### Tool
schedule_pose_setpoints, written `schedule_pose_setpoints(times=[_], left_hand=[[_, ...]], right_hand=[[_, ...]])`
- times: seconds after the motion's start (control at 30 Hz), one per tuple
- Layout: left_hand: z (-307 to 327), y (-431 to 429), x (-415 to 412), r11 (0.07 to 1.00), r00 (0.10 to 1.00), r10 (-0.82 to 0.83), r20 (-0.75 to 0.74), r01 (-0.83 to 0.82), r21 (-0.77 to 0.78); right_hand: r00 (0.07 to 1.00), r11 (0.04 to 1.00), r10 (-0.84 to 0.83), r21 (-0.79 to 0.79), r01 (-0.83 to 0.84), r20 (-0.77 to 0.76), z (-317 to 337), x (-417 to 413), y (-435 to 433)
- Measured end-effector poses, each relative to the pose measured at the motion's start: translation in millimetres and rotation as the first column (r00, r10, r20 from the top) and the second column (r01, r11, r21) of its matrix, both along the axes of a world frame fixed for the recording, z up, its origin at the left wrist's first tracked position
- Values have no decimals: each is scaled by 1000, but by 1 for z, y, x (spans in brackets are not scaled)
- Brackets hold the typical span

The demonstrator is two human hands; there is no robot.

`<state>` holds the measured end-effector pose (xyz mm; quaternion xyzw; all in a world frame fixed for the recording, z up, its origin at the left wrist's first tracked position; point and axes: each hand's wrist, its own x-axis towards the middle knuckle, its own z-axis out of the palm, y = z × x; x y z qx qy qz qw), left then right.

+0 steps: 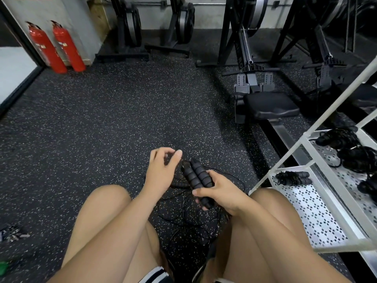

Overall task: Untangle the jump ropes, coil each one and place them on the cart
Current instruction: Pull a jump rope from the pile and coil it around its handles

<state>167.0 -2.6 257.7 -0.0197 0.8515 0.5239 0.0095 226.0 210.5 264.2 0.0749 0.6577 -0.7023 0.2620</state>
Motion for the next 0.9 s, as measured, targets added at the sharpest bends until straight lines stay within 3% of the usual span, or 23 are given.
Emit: schedule_pose_setpoints(times=[0.07,0.23,0.47,0.7,0.8,0.87,0.9], left_hand=[[7,-1,-3,996,998,-59,-12,59,73],[11,5,0,943,945,-188,267,98,317],[6,13,11,869,901,-107,419,-120,481],[4,10,11,794,905,-56,422,-216,568],[1,16,10,912,916,-27,400,-142,386],[-3,21,13,997,927,-9,375,-21,76],[-6,25,15,992,925,-56,377,95,-85]], right_hand=[[993,993,111,-43,-110,29,3,2,4],[956,930,293,-234,-285,-2,15,2,13],[946,899,324,-302,-317,-30,17,4,17],[965,879,255,-402,-258,-61,17,8,4],[992,901,113,-416,-124,-51,15,4,2],[998,913,28,-406,-45,-49,13,-1,3],[998,923,-2,-384,-21,-59,12,-2,3]])
